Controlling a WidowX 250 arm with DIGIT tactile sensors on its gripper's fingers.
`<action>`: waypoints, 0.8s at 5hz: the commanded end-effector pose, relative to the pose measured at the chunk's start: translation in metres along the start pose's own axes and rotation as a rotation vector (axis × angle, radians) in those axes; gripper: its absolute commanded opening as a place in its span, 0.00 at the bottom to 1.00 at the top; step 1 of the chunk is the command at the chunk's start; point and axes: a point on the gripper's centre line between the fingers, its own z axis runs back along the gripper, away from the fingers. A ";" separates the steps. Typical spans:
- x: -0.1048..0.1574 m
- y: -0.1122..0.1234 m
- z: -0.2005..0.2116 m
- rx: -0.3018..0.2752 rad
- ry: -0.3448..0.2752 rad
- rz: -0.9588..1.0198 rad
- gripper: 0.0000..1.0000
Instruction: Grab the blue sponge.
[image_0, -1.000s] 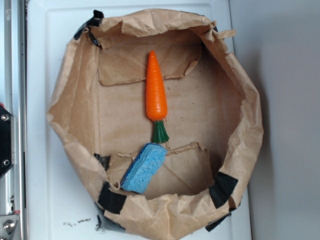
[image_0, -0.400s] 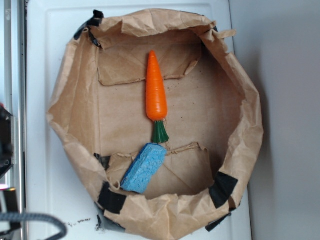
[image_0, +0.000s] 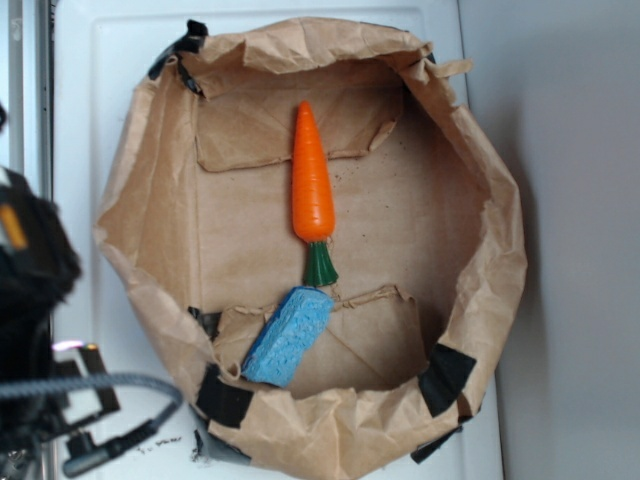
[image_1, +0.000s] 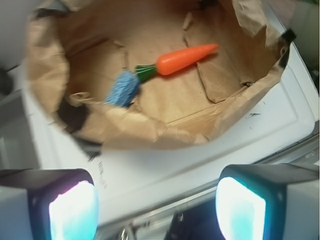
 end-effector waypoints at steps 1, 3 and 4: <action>0.036 -0.008 -0.028 -0.007 -0.005 0.065 1.00; 0.034 0.001 -0.011 -0.049 0.017 0.092 1.00; 0.034 0.001 -0.011 -0.049 0.017 0.092 1.00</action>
